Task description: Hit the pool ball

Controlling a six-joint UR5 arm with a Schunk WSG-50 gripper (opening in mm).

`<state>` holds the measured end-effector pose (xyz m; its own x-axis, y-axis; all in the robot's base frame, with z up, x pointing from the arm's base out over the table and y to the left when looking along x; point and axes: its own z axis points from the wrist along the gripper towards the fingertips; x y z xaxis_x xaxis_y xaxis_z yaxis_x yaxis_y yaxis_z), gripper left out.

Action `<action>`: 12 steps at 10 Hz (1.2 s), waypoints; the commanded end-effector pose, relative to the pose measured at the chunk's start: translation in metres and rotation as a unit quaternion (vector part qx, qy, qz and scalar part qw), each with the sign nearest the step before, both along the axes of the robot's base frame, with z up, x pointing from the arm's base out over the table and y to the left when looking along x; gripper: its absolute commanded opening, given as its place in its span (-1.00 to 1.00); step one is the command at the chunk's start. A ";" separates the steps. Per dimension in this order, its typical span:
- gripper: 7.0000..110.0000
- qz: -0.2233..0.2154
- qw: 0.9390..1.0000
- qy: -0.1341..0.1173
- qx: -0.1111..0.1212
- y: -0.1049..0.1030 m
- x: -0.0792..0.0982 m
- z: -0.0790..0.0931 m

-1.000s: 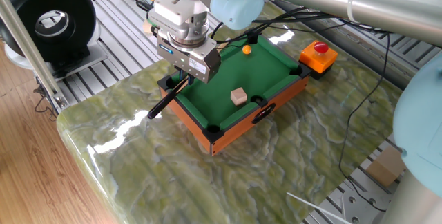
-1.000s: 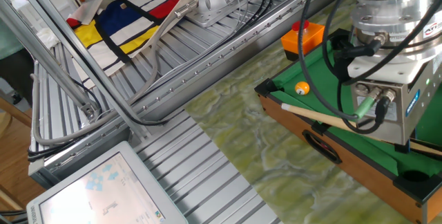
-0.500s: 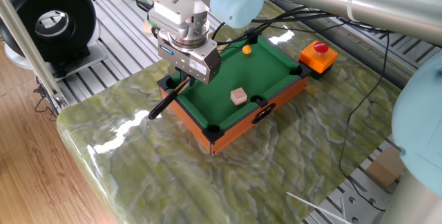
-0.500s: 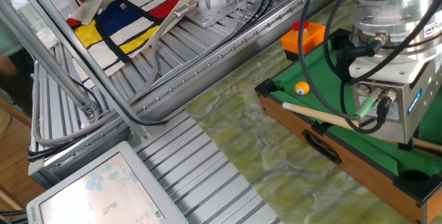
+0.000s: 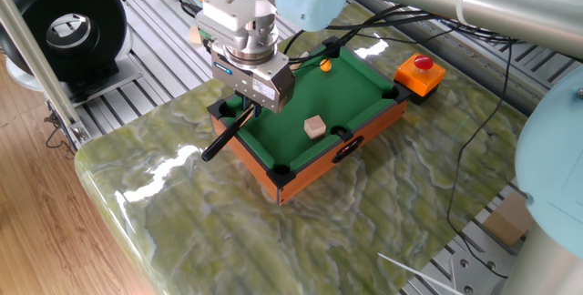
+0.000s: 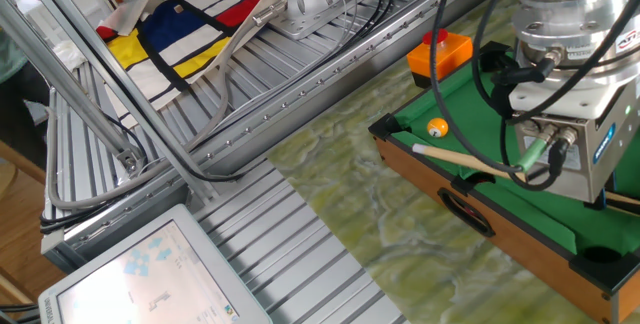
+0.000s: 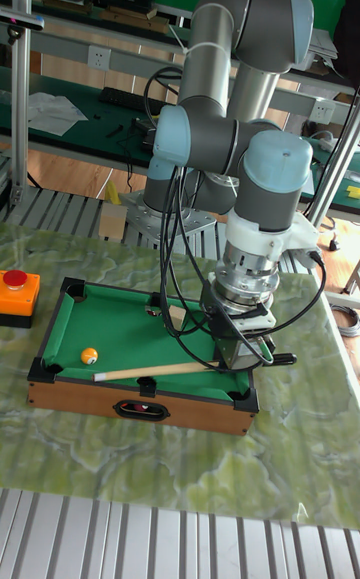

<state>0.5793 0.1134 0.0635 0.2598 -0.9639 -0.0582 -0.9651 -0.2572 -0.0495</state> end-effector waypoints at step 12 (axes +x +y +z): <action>-1.00 -0.015 1.000 0.005 -0.008 -0.005 0.000 0.002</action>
<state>0.5738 0.1101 0.0639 0.2143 -0.9753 -0.0531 -0.9767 -0.2135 -0.0206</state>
